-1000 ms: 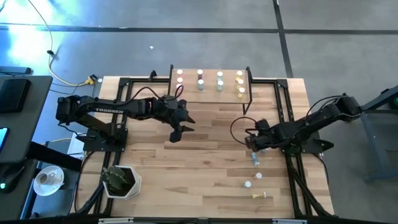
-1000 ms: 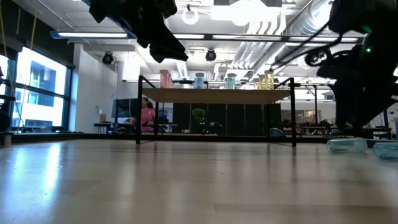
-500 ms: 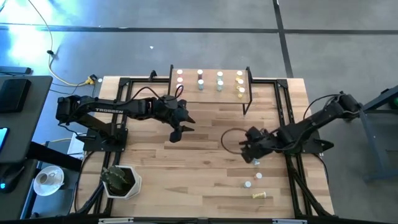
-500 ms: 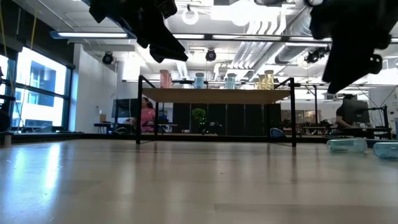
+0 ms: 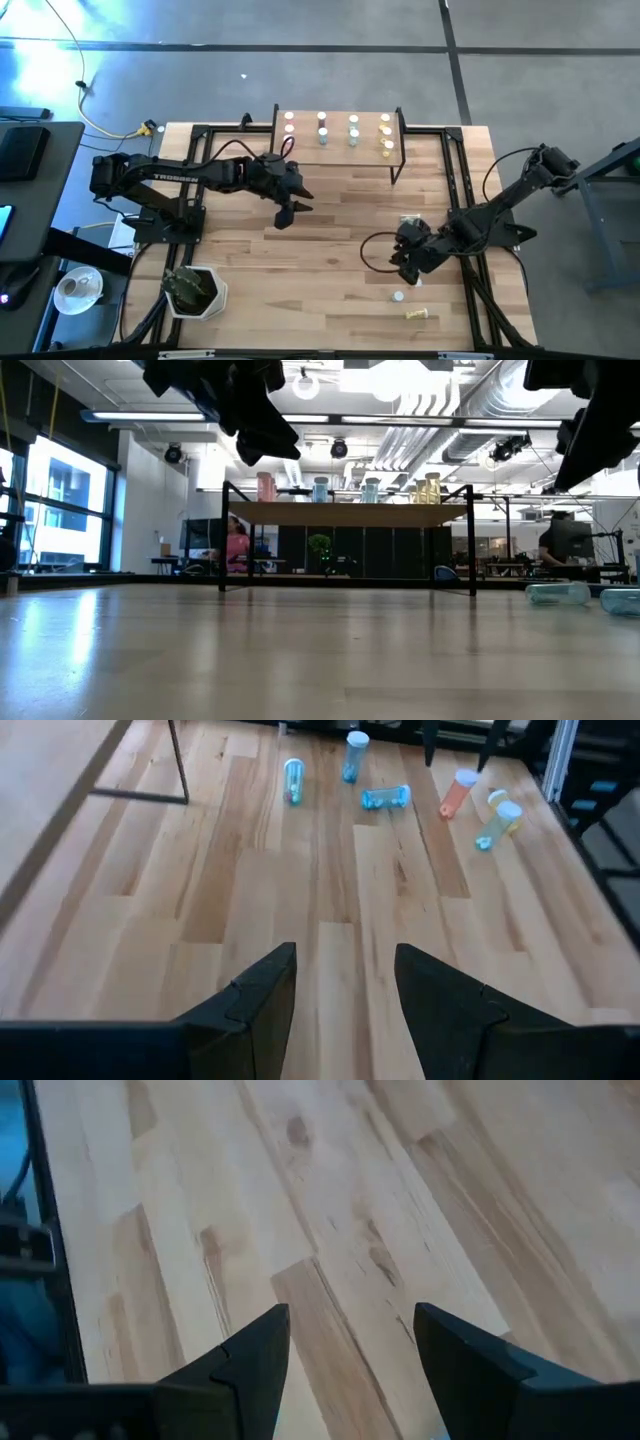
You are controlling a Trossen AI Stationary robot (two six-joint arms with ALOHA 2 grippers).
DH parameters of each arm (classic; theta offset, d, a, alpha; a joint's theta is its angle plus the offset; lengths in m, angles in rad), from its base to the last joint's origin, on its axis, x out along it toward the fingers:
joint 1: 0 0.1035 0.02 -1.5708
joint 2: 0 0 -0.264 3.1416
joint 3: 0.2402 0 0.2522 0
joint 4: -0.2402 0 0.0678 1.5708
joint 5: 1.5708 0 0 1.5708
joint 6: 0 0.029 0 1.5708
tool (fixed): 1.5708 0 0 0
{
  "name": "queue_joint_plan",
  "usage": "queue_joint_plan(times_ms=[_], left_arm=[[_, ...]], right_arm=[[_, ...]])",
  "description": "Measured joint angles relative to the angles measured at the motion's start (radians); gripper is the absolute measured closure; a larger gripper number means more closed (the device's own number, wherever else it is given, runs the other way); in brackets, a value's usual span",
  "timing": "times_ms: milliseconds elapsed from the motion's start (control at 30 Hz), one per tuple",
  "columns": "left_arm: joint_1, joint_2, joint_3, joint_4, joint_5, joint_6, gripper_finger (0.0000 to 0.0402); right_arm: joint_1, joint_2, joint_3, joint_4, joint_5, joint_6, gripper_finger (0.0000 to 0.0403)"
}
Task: Pick and place medicine bottles onto shelf by color
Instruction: Put the green pill bottle on the shelf aligned with the other green pill bottles
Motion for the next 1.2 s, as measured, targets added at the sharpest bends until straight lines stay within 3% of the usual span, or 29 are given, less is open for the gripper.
queue_joint_plan(times_ms=[167, 300, 633, 967, 1200], left_arm=[[-0.045, 0.0, 0.0, 0.0, 0.0, -0.062, 0.024], [-0.092, 0.0, 0.0, 0.0, 0.0, -0.064, 0.024], [-0.177, 0.0, 0.0, 0.0, -0.002, -0.091, 0.024], [-0.196, 0.0, 0.0, 0.001, -0.009, -0.178, 0.024], [-0.196, 0.0, 0.0, 0.001, -0.082, -0.187, 0.0241]], right_arm=[[0.023, 0.0, 0.0, 0.066, -0.083, -0.136, 0.0197], [0.074, 0.0, 0.001, 0.099, -0.086, -0.193, 0.0197], [0.224, 0.051, 0.001, 0.134, 0.012, -0.162, 0.0197], [0.289, 0.187, 0.001, 0.191, 0.011, -0.148, 0.0197], [0.303, 0.258, 0.001, 0.224, 0.006, -0.158, 0.0197]])
